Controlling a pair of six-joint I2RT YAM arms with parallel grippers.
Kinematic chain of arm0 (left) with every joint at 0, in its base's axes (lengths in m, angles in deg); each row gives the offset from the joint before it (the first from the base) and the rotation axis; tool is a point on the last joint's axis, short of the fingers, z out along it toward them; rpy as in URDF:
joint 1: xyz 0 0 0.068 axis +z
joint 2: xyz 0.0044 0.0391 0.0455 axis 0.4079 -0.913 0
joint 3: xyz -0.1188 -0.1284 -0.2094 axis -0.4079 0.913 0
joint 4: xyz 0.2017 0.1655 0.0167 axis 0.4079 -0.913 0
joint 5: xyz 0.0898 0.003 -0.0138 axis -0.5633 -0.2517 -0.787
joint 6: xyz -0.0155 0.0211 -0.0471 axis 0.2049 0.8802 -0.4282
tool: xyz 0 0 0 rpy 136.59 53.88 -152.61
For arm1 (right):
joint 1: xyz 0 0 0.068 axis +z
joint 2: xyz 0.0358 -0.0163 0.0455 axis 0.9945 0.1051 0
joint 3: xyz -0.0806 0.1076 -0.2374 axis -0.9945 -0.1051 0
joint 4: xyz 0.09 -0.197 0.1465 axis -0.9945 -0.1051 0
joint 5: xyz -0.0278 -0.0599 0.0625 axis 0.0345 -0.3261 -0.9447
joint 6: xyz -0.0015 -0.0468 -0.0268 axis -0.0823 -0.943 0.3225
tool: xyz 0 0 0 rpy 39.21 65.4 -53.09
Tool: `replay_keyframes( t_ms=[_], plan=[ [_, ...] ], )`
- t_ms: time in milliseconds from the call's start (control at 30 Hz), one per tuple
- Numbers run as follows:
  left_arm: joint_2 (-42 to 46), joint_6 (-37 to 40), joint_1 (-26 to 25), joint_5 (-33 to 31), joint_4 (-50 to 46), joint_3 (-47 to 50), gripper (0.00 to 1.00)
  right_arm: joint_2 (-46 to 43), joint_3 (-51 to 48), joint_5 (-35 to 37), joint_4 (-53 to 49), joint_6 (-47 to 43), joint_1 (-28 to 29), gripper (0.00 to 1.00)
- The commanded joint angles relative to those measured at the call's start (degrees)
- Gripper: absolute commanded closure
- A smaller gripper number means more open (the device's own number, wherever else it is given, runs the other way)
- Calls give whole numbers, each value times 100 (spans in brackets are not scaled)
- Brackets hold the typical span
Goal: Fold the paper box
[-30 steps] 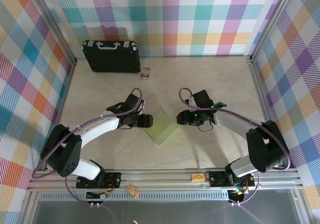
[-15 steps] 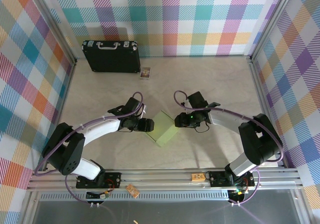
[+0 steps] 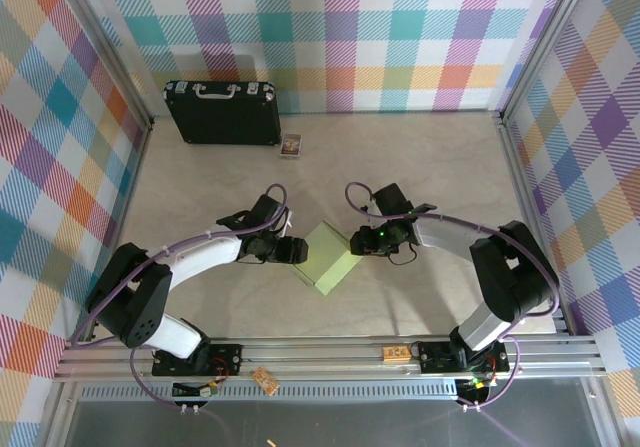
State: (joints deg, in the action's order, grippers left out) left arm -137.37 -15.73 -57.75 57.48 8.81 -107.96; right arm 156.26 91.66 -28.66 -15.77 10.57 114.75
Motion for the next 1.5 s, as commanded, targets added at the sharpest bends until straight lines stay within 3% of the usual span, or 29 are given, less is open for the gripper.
replay_keyframes(
  t_ms=[0, 400, 800, 967, 1267, 1467],
  plan=[
    [-143, 57, -32, -1, 13, -37, 32, 202, 194, -133, 121, -149, 6, 64],
    [-524, 88, -16, 301, 290, -62, 34, 622, 330, -339, 274, -235, 7, 65],
    [-497, 85, 21, 572, 564, 89, 37, 537, 1, -319, 1402, 133, 8, 62],
    [-494, 83, 45, 576, 576, 79, 38, 364, 243, -181, 968, -152, -18, 60],
    [-497, 147, 63, 423, 533, 113, 38, 503, 357, -807, 757, -565, -275, 63],
    [-518, 167, 72, 404, 534, 105, 38, 330, 424, -453, 396, -867, -448, 63]
  ],
)
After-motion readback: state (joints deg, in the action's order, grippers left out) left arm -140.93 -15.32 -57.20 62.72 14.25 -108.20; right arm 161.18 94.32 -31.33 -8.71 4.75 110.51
